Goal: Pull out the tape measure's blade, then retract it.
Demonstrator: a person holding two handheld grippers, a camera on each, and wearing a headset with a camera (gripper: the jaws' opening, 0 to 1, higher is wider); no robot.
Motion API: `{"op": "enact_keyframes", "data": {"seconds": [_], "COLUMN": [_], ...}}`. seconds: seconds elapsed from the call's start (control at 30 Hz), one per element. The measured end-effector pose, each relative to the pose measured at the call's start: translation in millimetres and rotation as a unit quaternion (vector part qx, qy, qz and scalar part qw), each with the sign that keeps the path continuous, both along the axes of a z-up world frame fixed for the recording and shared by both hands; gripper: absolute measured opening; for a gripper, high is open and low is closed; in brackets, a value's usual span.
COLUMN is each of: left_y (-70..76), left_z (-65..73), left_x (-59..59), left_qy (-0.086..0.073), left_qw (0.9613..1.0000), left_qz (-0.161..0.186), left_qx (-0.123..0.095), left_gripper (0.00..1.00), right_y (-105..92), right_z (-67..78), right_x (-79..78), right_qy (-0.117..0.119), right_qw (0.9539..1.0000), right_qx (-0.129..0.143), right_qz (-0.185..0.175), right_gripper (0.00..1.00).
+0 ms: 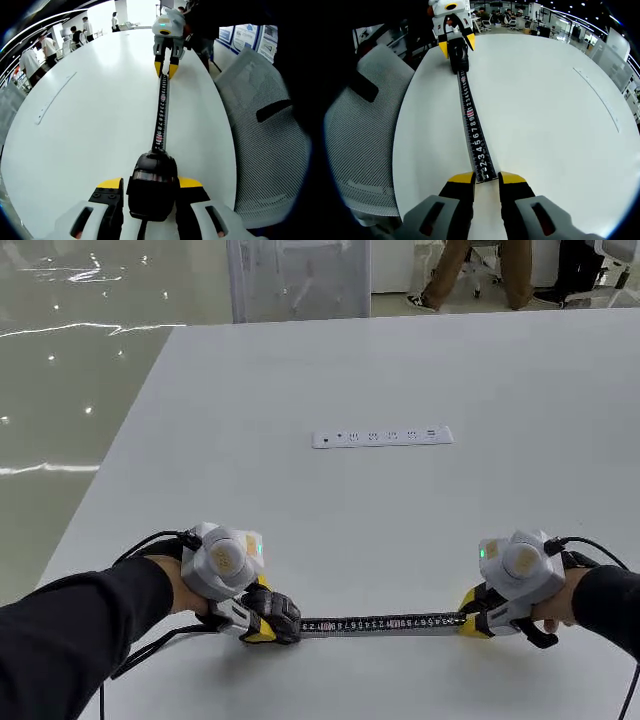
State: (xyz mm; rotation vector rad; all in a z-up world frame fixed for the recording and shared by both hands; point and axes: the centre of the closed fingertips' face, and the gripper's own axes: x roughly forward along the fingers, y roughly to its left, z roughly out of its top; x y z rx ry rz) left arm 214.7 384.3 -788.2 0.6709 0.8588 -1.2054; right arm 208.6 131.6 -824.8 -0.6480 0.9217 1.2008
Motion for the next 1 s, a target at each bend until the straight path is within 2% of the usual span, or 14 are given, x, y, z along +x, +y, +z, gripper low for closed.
{"op": "enact_keyframes", "data": {"seconds": [0.07,0.17,0.23,0.27,0.4,0.47,0.57,0.7,0.73,0.77,0.87,0.9,0.93,1.0], "left_y": [4.1,8.7,14.3,18.1,32.5,39.7,53.0,68.8,76.3,84.7,86.2,87.9,89.2,90.5], "left_z": [1.2,7.5,13.4,17.3,25.1,30.1,38.3,39.3,47.2,51.0,53.6,54.1,50.7,48.2], "left_x": [1.2,6.4,9.3,11.7,10.3,5.3,-1.7,-17.3,-14.6,-14.5,-28.0,-30.5,-36.7,-44.3], "left_qy": [0.012,0.016,0.016,0.012,0.005,0.013,-0.009,-0.030,-0.074,-0.099,-0.066,-0.070,-0.066,-0.062], "left_qw": [0.9993,0.9944,0.9864,0.9791,0.9595,0.9473,0.9358,0.9336,0.9318,0.9253,0.9096,0.9080,0.9100,0.9102], "left_qz": [0.034,0.094,0.144,0.177,0.241,0.270,0.296,0.301,0.296,0.309,0.338,0.339,0.337,0.338], "left_qx": [-0.009,-0.046,-0.076,-0.100,-0.146,-0.172,-0.192,-0.192,-0.196,-0.196,-0.233,-0.236,-0.232,-0.232], "left_gripper": [0.43,0.55,0.63,0.71,0.96,1.00,1.00,1.00,0.98,0.94,1.00,1.00,1.00,1.00], "right_y": [-0.1,-2.6,-4.1,-5.4,-11.6,-18.0,-23.7,-33.6,-36.1,-38.6,-47.0,-49.6,-54.0,-60.0], "right_z": [1.6,7.3,12.1,15.6,25.3,29.4,40.6,47.5,50.0,53.6,65.9,68.5,71.9,72.8], "right_x": [-1.2,-2.7,-5.5,-7.2,-11.9,-15.6,-19.0,-29.8,-33.4,-37.7,-44.4,-47.9,-51.9,-58.7], "right_qy": [0.003,-0.009,-0.016,-0.021,-0.042,-0.053,-0.068,-0.082,-0.088,-0.091,-0.118,-0.123,-0.130,-0.127], "right_qw": [0.9999,0.9992,0.9979,0.9967,0.9913,0.9888,0.9802,0.9752,0.9730,0.9700,0.9593,0.9578,0.9540,0.9515], "right_qx": [0.005,0.021,0.037,0.046,0.069,0.075,0.101,0.107,0.110,0.116,0.132,0.133,0.136,0.139], "right_qz": [-0.012,-0.033,-0.051,-0.063,-0.104,-0.118,-0.156,-0.175,-0.183,-0.193,-0.220,-0.223,-0.234,-0.243], "right_gripper": [0.25,0.33,0.36,0.38,0.44,0.47,0.53,0.59,0.61,0.62,0.64,0.66,0.68,0.68]}}
